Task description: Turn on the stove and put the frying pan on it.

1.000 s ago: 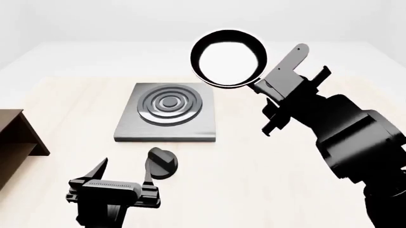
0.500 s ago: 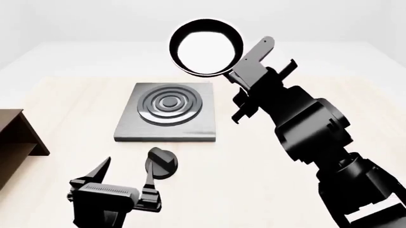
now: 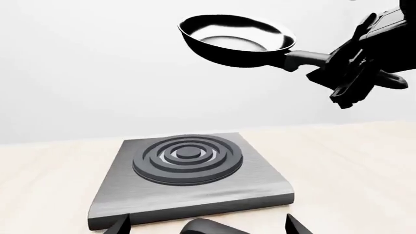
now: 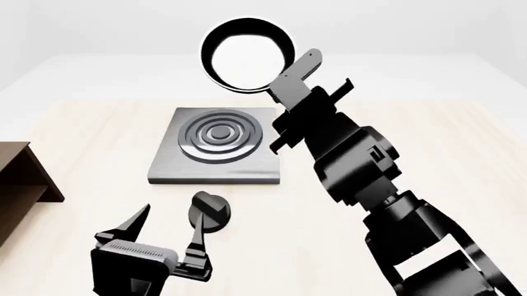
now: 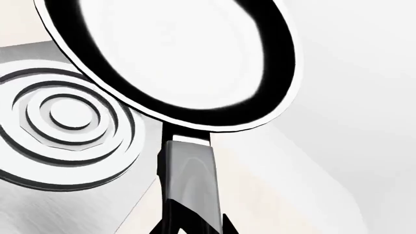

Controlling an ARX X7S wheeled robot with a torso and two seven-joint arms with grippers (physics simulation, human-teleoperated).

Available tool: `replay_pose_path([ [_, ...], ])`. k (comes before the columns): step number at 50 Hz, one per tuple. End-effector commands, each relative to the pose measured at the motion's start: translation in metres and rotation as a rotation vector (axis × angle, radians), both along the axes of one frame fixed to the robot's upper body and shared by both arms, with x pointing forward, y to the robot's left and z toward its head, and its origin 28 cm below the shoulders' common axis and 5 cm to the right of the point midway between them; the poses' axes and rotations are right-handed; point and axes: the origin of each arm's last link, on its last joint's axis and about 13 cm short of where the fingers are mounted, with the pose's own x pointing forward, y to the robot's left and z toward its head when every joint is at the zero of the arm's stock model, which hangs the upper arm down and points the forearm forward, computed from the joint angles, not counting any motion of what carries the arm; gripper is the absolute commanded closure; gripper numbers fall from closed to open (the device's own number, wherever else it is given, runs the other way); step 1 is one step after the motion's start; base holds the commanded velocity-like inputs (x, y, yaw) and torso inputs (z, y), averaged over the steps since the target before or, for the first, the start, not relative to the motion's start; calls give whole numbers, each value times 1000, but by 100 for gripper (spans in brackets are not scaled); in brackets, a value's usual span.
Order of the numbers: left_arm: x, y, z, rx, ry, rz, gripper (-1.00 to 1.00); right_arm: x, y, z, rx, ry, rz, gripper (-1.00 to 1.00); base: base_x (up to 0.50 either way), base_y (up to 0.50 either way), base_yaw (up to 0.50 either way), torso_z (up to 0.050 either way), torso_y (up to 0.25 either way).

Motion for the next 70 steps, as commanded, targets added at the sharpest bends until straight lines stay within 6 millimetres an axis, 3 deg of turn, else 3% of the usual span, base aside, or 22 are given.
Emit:
replay_pose_path([
  [1,0,1,-1,-5,-5,-16,-100,4,24,14,-9,-108,-17,100,0,0,0,0,0],
  [35,-3,0,-1,-1,-44,-46,-100,3,61,-1,-9,-132,-21,100,0,0,0,0,-1],
  [63,-3,2,1,3,-54,-28,-100,-4,73,-5,-27,-137,22,100,-1,0,0,0,-248],
  [70,-3,1,0,2,-41,-30,-100,-6,75,-6,-30,-139,37,100,0,0,0,0,0],
])
